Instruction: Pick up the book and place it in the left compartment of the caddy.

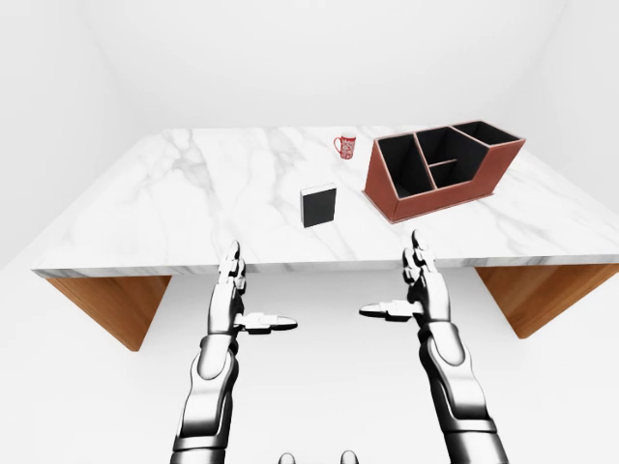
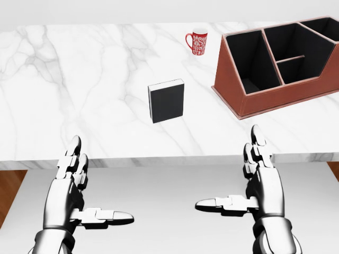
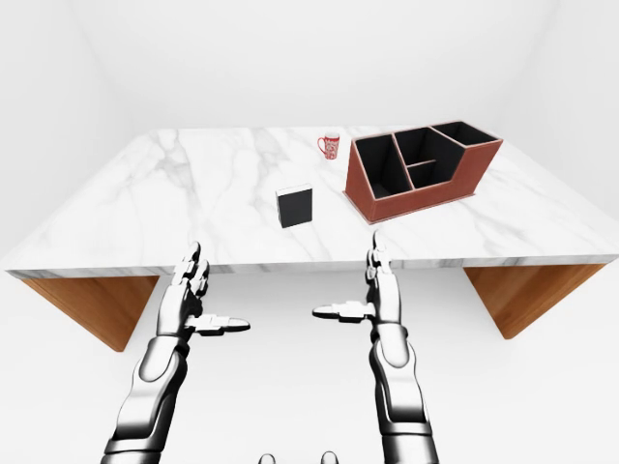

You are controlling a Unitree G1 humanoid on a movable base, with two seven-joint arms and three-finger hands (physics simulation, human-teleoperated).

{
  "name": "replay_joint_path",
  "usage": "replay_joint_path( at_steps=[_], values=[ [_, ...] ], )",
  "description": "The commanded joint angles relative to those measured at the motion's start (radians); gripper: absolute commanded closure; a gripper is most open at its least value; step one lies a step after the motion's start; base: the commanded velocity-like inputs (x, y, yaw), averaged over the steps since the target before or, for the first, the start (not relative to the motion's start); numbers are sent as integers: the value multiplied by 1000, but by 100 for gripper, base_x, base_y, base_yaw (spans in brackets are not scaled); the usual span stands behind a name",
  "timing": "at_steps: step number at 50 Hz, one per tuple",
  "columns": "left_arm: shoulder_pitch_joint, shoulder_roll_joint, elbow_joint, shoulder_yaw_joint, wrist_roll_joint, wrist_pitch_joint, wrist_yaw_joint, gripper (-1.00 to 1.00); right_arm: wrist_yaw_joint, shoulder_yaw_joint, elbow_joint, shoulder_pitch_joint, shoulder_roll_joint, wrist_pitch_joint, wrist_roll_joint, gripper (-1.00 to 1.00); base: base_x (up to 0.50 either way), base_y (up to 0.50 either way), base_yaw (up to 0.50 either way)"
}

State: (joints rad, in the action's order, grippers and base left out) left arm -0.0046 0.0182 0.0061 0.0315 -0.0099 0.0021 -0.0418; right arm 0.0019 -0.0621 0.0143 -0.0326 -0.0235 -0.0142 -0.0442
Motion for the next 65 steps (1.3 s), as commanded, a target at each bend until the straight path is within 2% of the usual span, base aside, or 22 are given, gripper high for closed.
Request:
replay_joint_path(
  at_steps=[1, 3, 8, 11, 13, 14, 17, 19, 20, 21, 22, 23, 26, 28, 30, 34, 42, 45, 47, 48, 57, 65],
  values=[
    [-2, 1, 12, 3, 1, -12, -7, -100, -35, -41, -128, -3, -11, 94, -55, -100, 0, 0, 0],
    [3, 0, -3, 1, 3, -2, -5, -100, -40, -55, -170, -5, -18, 101, -71, -100, 0, 0, 0],
    [-2, 2, 16, 0, 8, -14, -5, -100, -64, -97, -180, -32, -46, 101, -52, -100, 0, 0, 0],
    [3, 0, 0, -3, 12, -3, -5, -100, -65, -138, -213, -52, -66, 101, -93, -100, 0, 0, 0],
    [1, 2, 6, -1, 11, -12, -9, -100, -75, -180, -255, -63, -83, 101, -132, -100, 0, 0, 0],
    [1, 1, 3, -2, 11, -9, -9, -100, -77, -192, -267, -66, -91, 101, -145, -100, 0, 0, 0],
    [0, 0, 12, -2, 15, -10, -5, -100, -78, -202, -264, -77, -111, 101, -136, -100, 0, 0, 0],
    [-4, 2, 25, 1, 13, -21, -6, -100, -88, -220, -259, -91, -120, 101, -141, -100, 0, 0, 0],
    [0, 1, 16, 0, 13, -18, -6, -100, -81, -236, -255, -100, -129, 101, -167, -100, 0, 0, 0],
    [9, -1, -16, 2, 35, 1, 26, -100, -91, -256, -250, -112, -140, 101, -182, -100, 0, 0, 0],
    [10, -1, -19, 2, 36, 3, 28, -100, -93, -255, -250, -112, -142, 101, -185, -100, 0, 0, 0],
    [10, 2, -7, 6, 25, -13, 15, -100, -91, -263, -255, -114, -154, 101, -192, -100, 0, 0, 0],
    [11, 3, -3, 8, 24, -18, 17, -100, -103, -292, -267, -123, -164, 101, -235, -100, 0, 0, 0],
    [7, 4, 11, 10, 22, -30, 14, -100, -108, -300, -271, -127, -180, 101, -243, -100, 0, 0, 0],
    [8, 3, 5, 9, 25, -27, 17, -100, -110, -311, -271, -132, -190, 101, -253, -100, 0, 0, 0],
    [6, 4, 13, 12, 25, -40, 18, -100, -136, -380, -281, -152, -231, 101, -364, -100, 0, 0, 0],
    [11, 4, 5, 14, 27, -58, 25, -100, -142, -460, -187, -158, -318, 101, -387, -100, 0, 0, 0],
    [5, 6, 25, 19, 23, -74, 24, -100, -148, -486, -149, -162, -343, 101, -414, -100, 0, 0, 0],
    [5, 7, 26, 19, 23, -75, 24, -100, -150, -484, -148, -161, -345, 101, -417, -100, 0, 0, 0],
    [-11, 10, 68, 27, 8, -89, 15, -100, -154, -511, -120, -171, -361, 101, -449, -100, 0, 0, 0],
    [-3, 8, 43, 25, -4, -89, 16, -100, -172, -511, -60, -176, -393, 101, -480, -100, 0, 0, 0],
    [4, 6, 25, 22, -2, -77, 21, -100, -183, -534, 5, -173, -423, 101, -525, -100, 0, 0, 0]
  ],
)
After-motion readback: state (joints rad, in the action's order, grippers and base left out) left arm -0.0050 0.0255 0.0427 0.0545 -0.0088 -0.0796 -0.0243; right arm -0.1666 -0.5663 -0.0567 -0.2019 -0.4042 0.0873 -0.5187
